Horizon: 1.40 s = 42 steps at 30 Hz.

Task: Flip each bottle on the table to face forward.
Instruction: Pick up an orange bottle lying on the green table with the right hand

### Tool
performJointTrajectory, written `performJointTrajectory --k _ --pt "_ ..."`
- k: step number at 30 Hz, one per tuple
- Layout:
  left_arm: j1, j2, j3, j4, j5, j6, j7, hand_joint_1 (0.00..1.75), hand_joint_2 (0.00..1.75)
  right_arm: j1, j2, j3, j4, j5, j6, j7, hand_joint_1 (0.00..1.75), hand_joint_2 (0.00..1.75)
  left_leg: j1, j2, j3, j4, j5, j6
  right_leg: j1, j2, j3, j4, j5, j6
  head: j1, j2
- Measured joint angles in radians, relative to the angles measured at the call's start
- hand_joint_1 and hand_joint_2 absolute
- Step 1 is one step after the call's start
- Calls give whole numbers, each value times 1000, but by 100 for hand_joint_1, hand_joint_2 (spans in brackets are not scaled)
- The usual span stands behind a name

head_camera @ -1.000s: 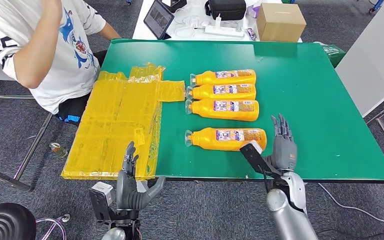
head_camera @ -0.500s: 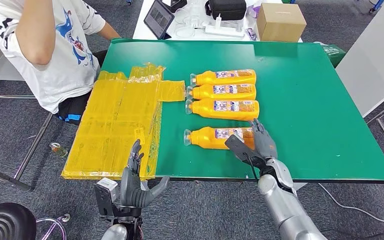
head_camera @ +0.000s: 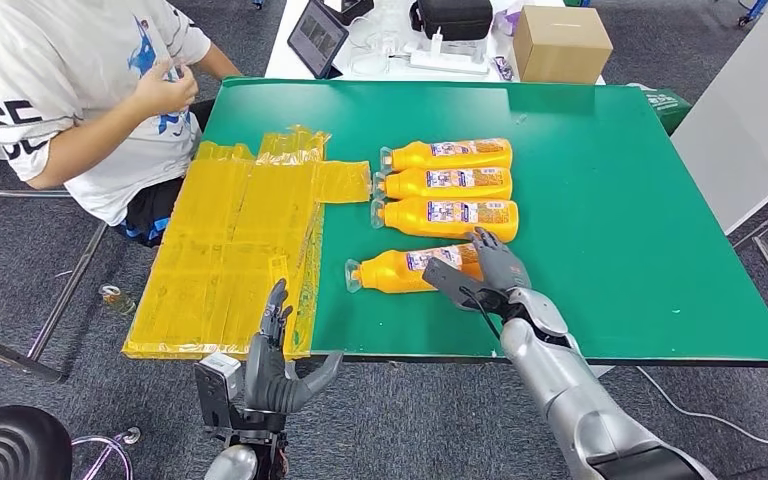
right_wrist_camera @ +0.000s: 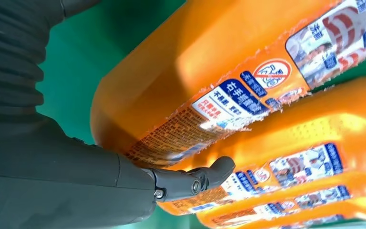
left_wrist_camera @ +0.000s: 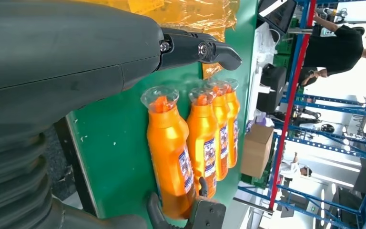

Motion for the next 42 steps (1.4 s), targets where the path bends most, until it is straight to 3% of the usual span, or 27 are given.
performJointTrajectory --k 7,17,29,36,42 --pt "-5 -2 11 23 0 -15 -5 0 175 -88 -16 61 83 -39 161 8 0 175 0 0 3 0 0 0 0 0 1 0 0 0 0 0" --pt "-15 -4 19 47 2 -18 -6 0 175 -132 -32 100 137 -52 204 -2 0 175 0 0 4 0 0 0 0 0 3 0 0 0 0 0" --pt "-24 -10 31 78 32 -44 -29 0 175 -217 -94 184 170 -95 415 -78 0 175 0 0 4 0 0 0 0 0 3 0 0 0 0 0" --pt "-42 -12 34 103 50 -56 -37 0 175 -240 -126 250 178 -176 475 -106 0 175 0 0 4 0 0 1 0 0 3 0 0 0 0 0" --pt "-52 -13 34 122 59 -61 -38 0 175 -245 -135 309 189 -200 462 -87 0 175 0 0 4 0 0 1 0 0 3 0 0 0 0 0"
